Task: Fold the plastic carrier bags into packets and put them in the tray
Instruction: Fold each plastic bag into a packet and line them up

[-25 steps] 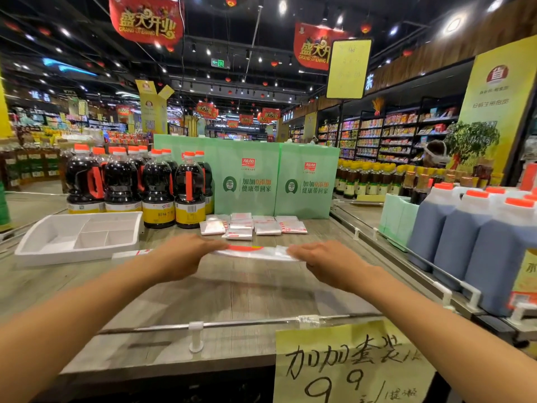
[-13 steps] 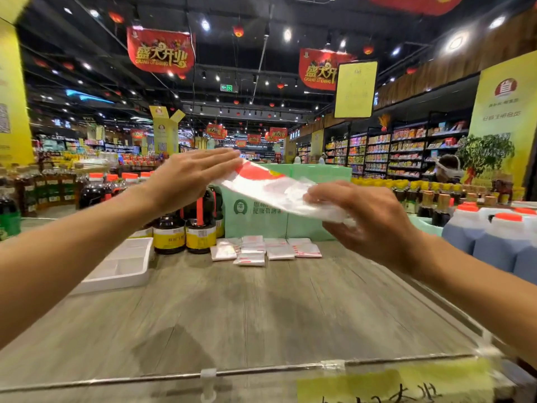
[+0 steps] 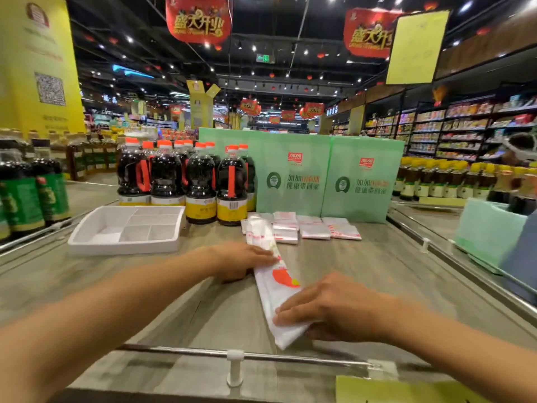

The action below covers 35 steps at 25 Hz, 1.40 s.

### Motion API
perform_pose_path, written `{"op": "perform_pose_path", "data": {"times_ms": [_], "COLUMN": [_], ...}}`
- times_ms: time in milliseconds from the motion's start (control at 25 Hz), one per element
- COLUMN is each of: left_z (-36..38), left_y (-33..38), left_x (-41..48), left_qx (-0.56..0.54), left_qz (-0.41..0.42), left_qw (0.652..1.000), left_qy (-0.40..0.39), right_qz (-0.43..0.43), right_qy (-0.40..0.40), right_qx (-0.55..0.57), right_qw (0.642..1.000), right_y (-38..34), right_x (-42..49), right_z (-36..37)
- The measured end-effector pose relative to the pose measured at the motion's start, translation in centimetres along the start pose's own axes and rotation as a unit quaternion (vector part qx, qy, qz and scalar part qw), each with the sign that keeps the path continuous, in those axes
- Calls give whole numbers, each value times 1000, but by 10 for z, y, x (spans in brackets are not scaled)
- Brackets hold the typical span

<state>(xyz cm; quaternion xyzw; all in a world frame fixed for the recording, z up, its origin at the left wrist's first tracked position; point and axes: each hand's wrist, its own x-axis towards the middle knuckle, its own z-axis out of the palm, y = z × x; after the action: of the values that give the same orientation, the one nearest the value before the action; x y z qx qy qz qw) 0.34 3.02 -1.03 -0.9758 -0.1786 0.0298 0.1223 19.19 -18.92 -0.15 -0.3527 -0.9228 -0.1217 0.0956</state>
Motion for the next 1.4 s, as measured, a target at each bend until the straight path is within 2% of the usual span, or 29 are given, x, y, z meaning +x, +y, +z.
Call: {"op": "perform_pose_path", "data": {"times_ms": [160, 240, 400, 560, 880, 1000, 1200, 1400], "left_z": [14, 21, 27, 26, -13, -31, -33, -26], "left_y": [-5, -6, -9, -7, 22, 38, 70, 83], "left_x": [1, 3, 8, 7, -34, -63, -99, -116], "left_qx": [-165, -203, -196, -198, -249, -257, -272, -284], "left_qz": [-37, -45, -37, -48, -82, -78, -95, -100], "left_qw": [986, 978, 978, 977, 965, 963, 955, 950], "left_qy": [10, -10, -53, -59, -30, -21, -71, -83], "right_qz": [108, 130, 95, 76, 177, 205, 273, 311], "right_qy": [-61, -110, -184, -225, -192, -152, -88, -85], "right_qx": [211, 275, 269, 227, 275, 269, 249, 228], "right_qw": [970, 946, 941, 945, 925, 929, 925, 919], "right_y": [-4, -7, -6, -5, -15, -15, -16, -14], "right_x": [-9, -12, -14, -7, -15, -19, -34, -50], "right_z": [13, 14, 14, 25, -5, -13, -13, -23]}}
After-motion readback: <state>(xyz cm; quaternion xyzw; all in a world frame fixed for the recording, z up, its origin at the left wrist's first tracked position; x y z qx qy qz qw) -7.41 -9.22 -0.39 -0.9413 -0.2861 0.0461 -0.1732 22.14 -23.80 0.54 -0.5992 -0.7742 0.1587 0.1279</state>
